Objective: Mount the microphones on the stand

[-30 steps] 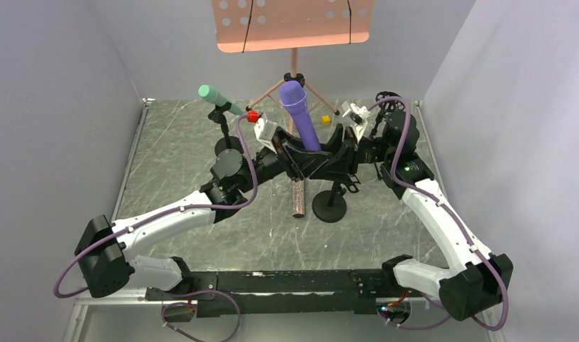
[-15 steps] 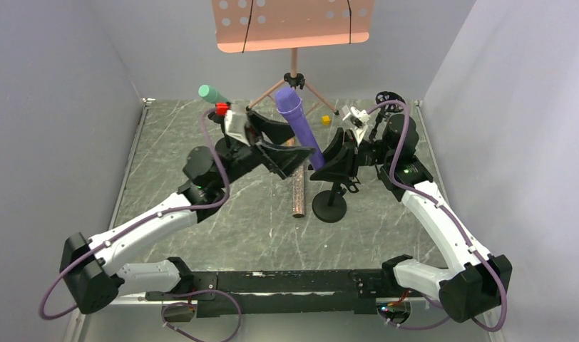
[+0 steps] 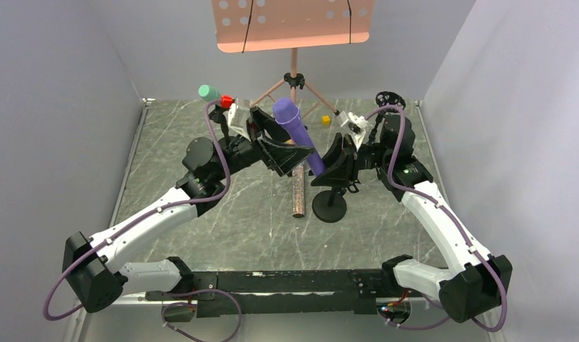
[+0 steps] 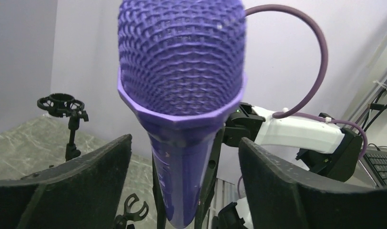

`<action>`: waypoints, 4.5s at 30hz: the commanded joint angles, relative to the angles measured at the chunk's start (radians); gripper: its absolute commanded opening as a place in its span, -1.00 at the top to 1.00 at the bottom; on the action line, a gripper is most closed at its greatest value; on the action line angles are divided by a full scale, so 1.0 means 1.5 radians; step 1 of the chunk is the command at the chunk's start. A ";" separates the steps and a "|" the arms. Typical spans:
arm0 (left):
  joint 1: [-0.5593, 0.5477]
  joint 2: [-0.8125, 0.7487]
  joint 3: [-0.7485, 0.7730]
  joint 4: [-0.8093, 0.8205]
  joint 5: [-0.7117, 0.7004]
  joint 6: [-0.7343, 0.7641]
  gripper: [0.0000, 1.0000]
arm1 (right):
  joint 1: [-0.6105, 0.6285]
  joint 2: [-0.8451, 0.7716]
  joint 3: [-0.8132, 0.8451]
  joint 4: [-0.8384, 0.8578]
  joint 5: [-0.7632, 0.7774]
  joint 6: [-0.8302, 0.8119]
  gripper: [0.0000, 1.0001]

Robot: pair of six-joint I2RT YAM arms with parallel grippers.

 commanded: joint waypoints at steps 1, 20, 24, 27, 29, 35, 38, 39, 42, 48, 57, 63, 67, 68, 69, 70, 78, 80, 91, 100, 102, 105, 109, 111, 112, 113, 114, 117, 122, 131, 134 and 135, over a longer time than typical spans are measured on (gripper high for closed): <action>0.004 0.007 0.042 -0.004 0.017 0.006 -0.59 | -0.002 -0.020 0.018 -0.030 -0.019 -0.053 0.87; 0.032 -0.026 0.032 -0.087 0.071 0.090 0.97 | -0.092 -0.064 0.111 -0.420 0.102 -0.411 -0.99; 0.031 -0.038 0.030 -0.150 0.091 0.134 0.97 | -0.211 -0.109 0.097 -0.524 0.140 -0.540 -0.99; 0.031 -0.034 0.035 -0.180 0.108 0.159 0.97 | -0.273 -0.126 0.054 -0.542 0.154 -0.589 -0.89; 0.031 -0.024 0.048 -0.201 0.115 0.175 0.97 | -0.300 -0.119 0.039 -0.547 0.138 -0.598 -0.72; 0.031 0.013 0.075 -0.213 0.129 0.201 0.95 | -0.357 -0.076 0.043 -0.573 0.129 -0.643 0.37; 0.031 0.021 0.067 -0.185 0.127 0.198 0.94 | -0.367 -0.071 0.011 -0.550 0.153 -0.675 0.78; 0.031 0.024 0.064 -0.179 0.126 0.195 0.94 | -0.367 -0.064 0.007 -0.571 0.153 -0.712 0.91; 0.032 0.040 0.068 -0.153 0.129 0.189 0.94 | -0.367 -0.029 0.018 -0.663 0.134 -0.826 1.00; 0.031 0.096 0.088 -0.078 0.127 0.150 0.93 | -0.367 0.030 0.015 -0.712 0.118 -0.869 1.00; 0.031 0.194 0.127 0.017 0.132 0.089 0.94 | -0.326 0.016 -0.038 -0.570 0.159 -0.755 0.98; 0.030 0.249 0.159 0.062 0.125 0.052 0.94 | -0.300 0.038 -0.031 -0.571 0.170 -0.754 0.94; 0.023 0.281 0.175 0.091 0.114 0.035 0.94 | -0.299 0.034 -0.035 -0.572 0.167 -0.755 0.90; 0.019 0.292 0.178 0.099 0.111 0.029 0.94 | -0.299 0.034 -0.035 -0.572 0.167 -0.755 0.89; 0.016 0.300 0.182 0.108 0.109 0.024 0.94 | -0.299 0.033 -0.036 -0.572 0.168 -0.755 0.88; 0.012 0.308 0.185 0.115 0.107 0.021 0.94 | -0.299 0.034 -0.036 -0.573 0.169 -0.755 0.87; -0.003 0.355 0.190 0.179 0.089 -0.012 0.95 | -0.299 0.039 -0.029 -0.598 0.176 -0.776 0.75; -0.004 0.361 0.188 0.191 0.083 -0.018 0.95 | -0.299 0.037 -0.029 -0.603 0.175 -0.782 0.64; -0.009 0.379 0.169 0.222 0.055 -0.022 0.95 | -0.299 0.029 -0.034 -0.612 0.177 -0.791 0.24; -0.013 0.394 0.161 0.231 0.056 -0.030 0.95 | -0.299 0.032 -0.034 -0.617 0.182 -0.791 0.19; -0.014 0.398 0.157 0.237 0.057 -0.036 0.95 | -0.300 0.034 -0.033 -0.619 0.183 -0.793 0.19; -0.015 0.399 0.145 0.245 0.054 -0.039 0.95 | -0.299 0.036 -0.033 -0.621 0.183 -0.793 0.18; -0.016 0.398 0.123 0.251 0.049 -0.041 0.95 | -0.300 0.036 -0.034 -0.622 0.183 -0.794 0.18; -0.016 0.395 0.110 0.252 0.047 -0.037 0.95 | -0.300 0.036 -0.034 -0.622 0.183 -0.793 0.18; -0.016 0.395 0.104 0.252 0.045 -0.035 0.95 | -0.299 0.037 -0.034 -0.622 0.183 -0.793 0.18; -0.017 0.396 0.098 0.255 0.045 -0.035 0.95 | -0.300 0.038 -0.034 -0.622 0.183 -0.792 0.17; -0.019 0.398 0.094 0.259 0.048 -0.036 0.95 | -0.299 0.039 -0.033 -0.623 0.183 -0.791 0.17; -0.026 0.408 0.090 0.254 0.058 -0.030 0.95 | -0.300 0.041 -0.032 -0.620 0.183 -0.786 0.13; -0.035 0.417 0.083 0.236 0.073 -0.013 0.96 | -0.300 0.042 -0.033 -0.619 0.188 -0.779 0.05; -0.034 0.429 0.055 0.214 0.087 0.005 0.97 | -0.301 0.045 -0.023 -0.639 0.263 -0.800 -0.09; -0.035 0.435 0.053 0.214 0.089 0.006 0.97 | -0.309 0.047 -0.016 -0.657 0.278 -0.819 -0.11; -0.035 0.438 0.052 0.214 0.090 0.006 0.97 | -0.313 0.050 -0.013 -0.669 0.282 -0.826 -0.11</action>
